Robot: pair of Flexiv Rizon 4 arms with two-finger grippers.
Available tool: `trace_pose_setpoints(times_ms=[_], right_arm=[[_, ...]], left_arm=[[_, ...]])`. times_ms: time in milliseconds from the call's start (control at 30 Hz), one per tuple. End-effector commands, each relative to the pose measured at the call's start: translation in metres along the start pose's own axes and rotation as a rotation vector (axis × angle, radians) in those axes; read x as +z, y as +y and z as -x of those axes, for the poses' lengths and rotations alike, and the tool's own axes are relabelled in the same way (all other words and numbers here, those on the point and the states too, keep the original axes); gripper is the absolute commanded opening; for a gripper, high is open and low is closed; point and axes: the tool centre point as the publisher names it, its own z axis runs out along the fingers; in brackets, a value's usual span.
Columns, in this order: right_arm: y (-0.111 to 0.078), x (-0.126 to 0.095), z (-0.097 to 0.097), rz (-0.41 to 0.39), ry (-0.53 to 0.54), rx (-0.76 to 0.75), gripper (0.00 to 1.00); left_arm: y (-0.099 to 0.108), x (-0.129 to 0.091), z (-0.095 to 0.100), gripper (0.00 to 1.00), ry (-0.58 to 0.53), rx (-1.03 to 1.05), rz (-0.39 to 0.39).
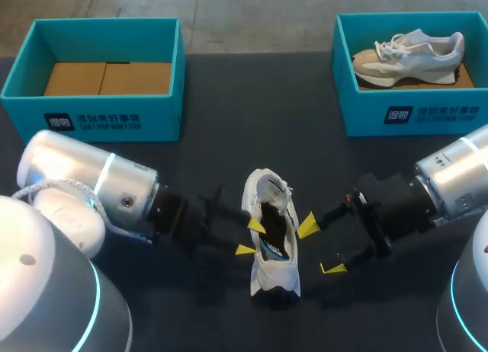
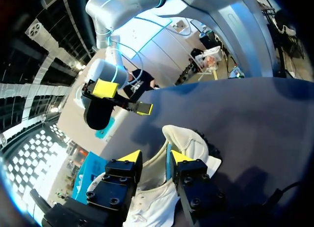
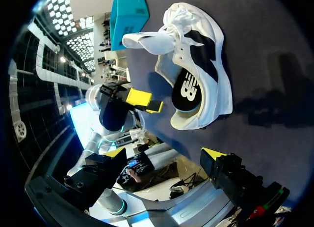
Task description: Take the shoe out of the shoebox, open the shoe tongue, remove and reinsert the insole, then place the shoe into the shoebox
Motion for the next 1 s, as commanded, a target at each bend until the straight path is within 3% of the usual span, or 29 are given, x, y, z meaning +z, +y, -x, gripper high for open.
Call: trace_pose_setpoints(times_ms=[33, 400, 833, 967, 1000], right_arm=[[0.0, 0.001, 0.0, 0.002, 0.0, 0.0, 1.0], [0.0, -0.003, 0.0, -0.001, -0.016, -0.019, 1.0], [-0.002, -0.054, 0.0, 0.006, -0.033, -0.071, 1.0], [-0.003, -0.069, 0.001, 0.014, -0.046, -0.071, 1.0], [-0.004, -0.074, 0.002, 0.015, -0.047, -0.071, 1.0]], left_arm=[[-0.002, -0.01, 0.008, 0.35, 0.058, 0.007, 0.017], [-0.001, -0.01, 0.02, 0.27, 0.21, 0.057, 0.052], [-0.008, -0.011, 0.021, 0.23, 0.418, 0.105, 0.094], [-0.01, -0.011, 0.02, 0.15, 0.484, 0.122, 0.107], [-0.011, -0.012, 0.02, 0.0, 0.497, 0.127, 0.11]])
